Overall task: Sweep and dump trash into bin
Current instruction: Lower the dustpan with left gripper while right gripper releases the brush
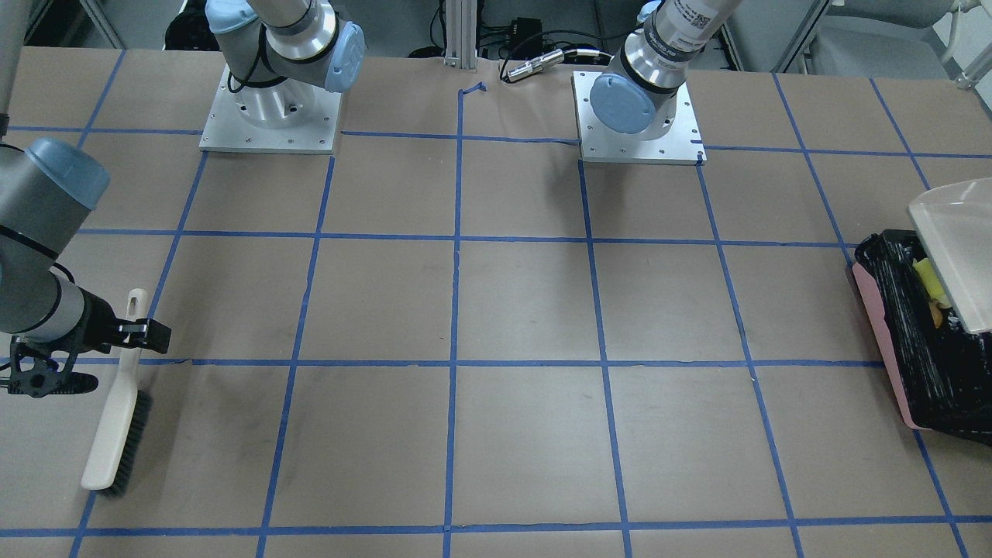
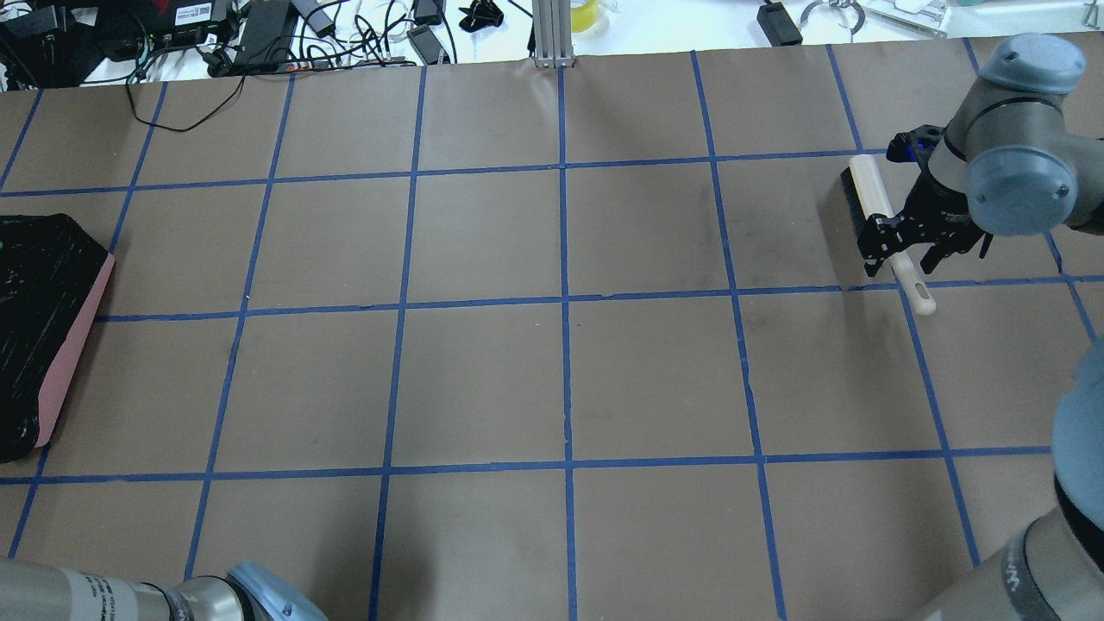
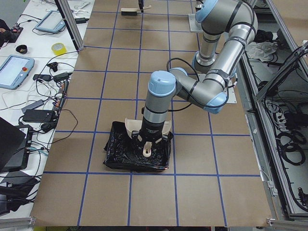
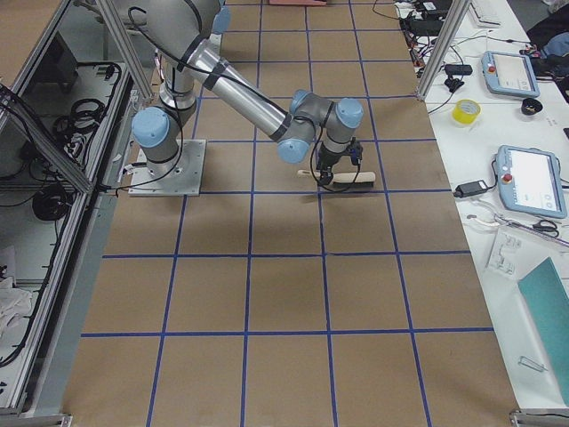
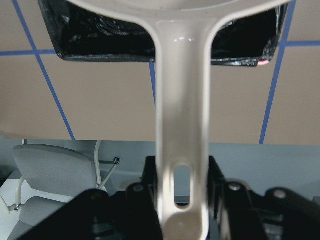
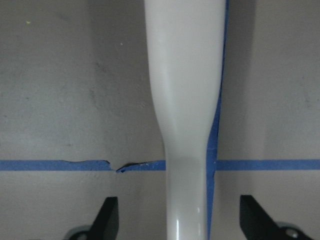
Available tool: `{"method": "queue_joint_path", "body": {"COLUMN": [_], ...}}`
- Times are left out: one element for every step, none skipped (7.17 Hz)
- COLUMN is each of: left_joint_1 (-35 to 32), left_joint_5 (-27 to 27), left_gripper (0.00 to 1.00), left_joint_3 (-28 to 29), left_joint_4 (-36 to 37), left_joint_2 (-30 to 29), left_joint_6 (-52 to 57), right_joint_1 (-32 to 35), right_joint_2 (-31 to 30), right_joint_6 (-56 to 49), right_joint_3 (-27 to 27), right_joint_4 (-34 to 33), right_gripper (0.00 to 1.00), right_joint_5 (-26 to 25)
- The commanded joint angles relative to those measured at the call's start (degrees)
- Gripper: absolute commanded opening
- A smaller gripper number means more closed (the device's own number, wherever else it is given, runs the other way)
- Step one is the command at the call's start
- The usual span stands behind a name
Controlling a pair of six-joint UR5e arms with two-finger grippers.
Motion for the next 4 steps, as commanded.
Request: {"method": "queue_joint_path", "body": {"left_joint_1": [-8.55,-13.56,-18.05,-22.27], "left_joint_5": [-2.23,-5.11,-6.62,-6.63], "left_gripper": [0.0,0.0,0.0,0.0], "left_joint_3": [-0.64,-1.95,-4.48,-6.34], "left_joint_4": [-10.1,-10.9,-10.04,-9.07], "left_joint_2": [2.19,1.67,0.96,0.0], "left_joint_6": [-10.05,-15.75,-21.72,-27.09], "right_joint_1": [0.0,0.0,0.17,0.44], "right_joint_2": [-2.17,-5.32,-9.62,-14.18], "right_joint_6": [-0.22,-0.22,-0.14,0.21], "right_joint_3": [-0.41,-0.67,-1.98,-5.04], "right_joint_4": [0.78,2.96,6.29,11.02], "right_gripper": [1.0,1.0,1.0,1.0], "right_joint_5": [-0.64,-0.65,-0.3,0.05]}}
